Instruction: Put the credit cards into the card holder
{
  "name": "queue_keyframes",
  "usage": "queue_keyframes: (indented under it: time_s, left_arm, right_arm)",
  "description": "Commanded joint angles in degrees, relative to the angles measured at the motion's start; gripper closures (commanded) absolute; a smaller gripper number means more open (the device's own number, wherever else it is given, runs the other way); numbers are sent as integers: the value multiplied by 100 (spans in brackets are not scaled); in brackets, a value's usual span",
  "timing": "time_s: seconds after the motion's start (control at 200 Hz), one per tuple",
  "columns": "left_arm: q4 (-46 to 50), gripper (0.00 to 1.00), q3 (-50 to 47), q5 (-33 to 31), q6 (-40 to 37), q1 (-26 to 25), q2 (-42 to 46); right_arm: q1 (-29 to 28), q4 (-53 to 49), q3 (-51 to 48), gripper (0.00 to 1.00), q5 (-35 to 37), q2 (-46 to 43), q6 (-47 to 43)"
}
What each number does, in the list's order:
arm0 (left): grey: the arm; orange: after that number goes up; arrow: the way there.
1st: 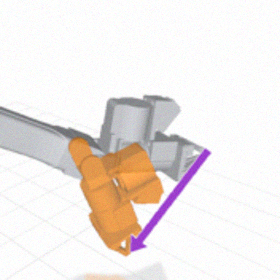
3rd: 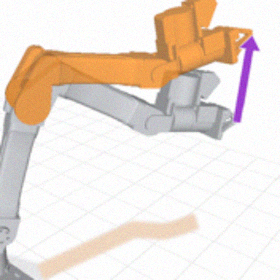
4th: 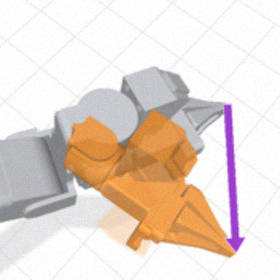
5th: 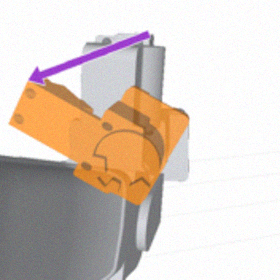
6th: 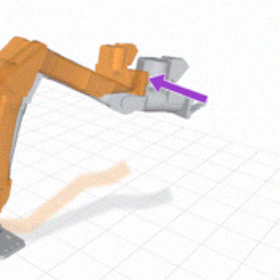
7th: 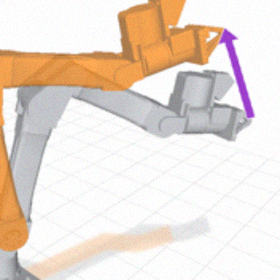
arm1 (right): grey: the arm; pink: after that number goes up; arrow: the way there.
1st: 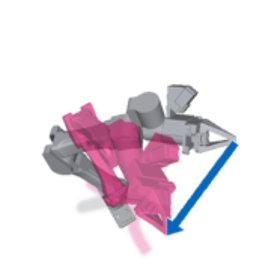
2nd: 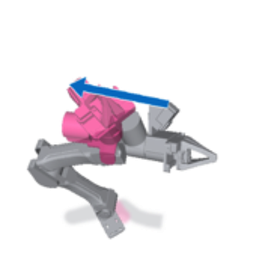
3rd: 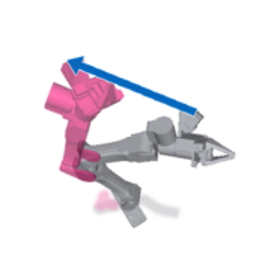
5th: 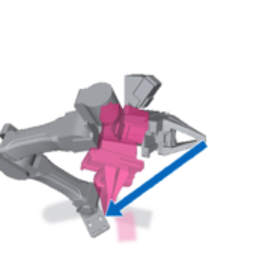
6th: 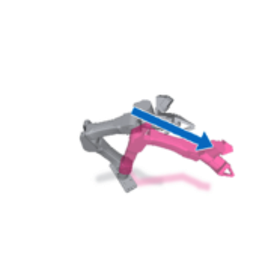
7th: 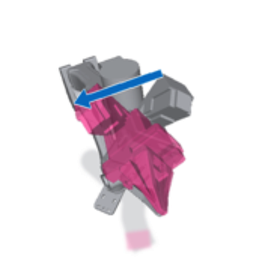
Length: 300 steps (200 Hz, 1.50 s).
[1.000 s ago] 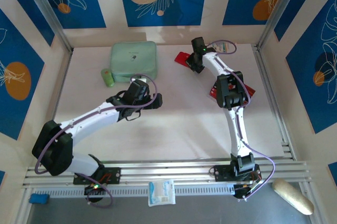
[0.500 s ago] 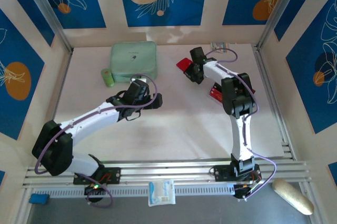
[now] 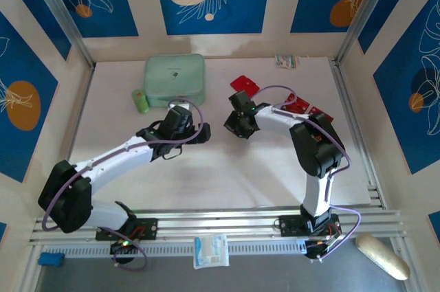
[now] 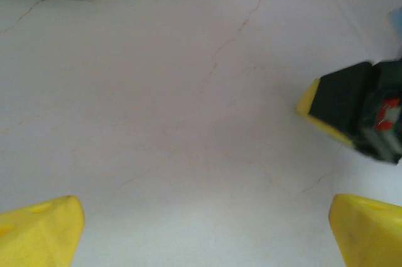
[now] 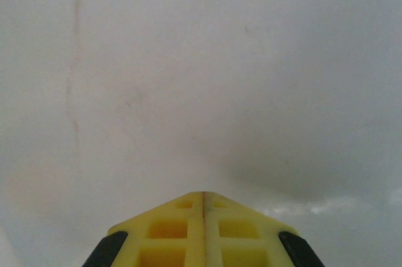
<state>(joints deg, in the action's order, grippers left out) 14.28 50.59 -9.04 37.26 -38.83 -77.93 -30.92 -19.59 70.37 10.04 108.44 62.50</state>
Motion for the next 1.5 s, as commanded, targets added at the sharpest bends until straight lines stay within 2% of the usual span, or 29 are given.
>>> queue_keyframes:
  time_s: [0.0, 0.04, 0.12, 0.295, 0.36, 0.465, 0.595, 0.89, 1.26, 1.495]
  left_arm:
    - [-57, 0, -137, -93, 113, 59, 141]
    - [-62, 0, -160, -98, 123, 59, 139]
    - [-42, 0, -163, -106, 133, 53, 114]
    - [47, 0, -58, -124, 72, 60, 83]
    - [74, 0, -15, -139, 37, 56, 63]
    - [89, 0, 37, -126, 19, 59, 41]
    - [66, 0, 82, -75, 25, 58, -16]
    - [13, 0, 161, 50, 34, 59, -151]
    - [-5, 0, 219, 113, 63, 54, -198]
    - [3, 0, 213, 129, 80, 60, -181]
  right_arm:
    - [378, -226, 622, 87, 108, -182, -380]
    - [475, -331, 855, 73, 146, -118, -546]
    - [654, -571, 1345, 59, 208, 105, -754]
    - [1042, -1072, 2727, 43, 406, 916, -1095]
    - [1150, -1298, 3209, 40, 450, 1233, -1101]
    - [1289, -1661, 3886, 40, 571, 1704, -1029]
    - [1380, -1913, 4227, 40, 642, 2025, -821]
    - [1490, -1737, 4006, 41, 484, 2260, -501]
    - [1557, -1556, 3915, 55, 226, 2512, -313]
    - [1587, -1537, 3923, 58, 209, 2618, -295]
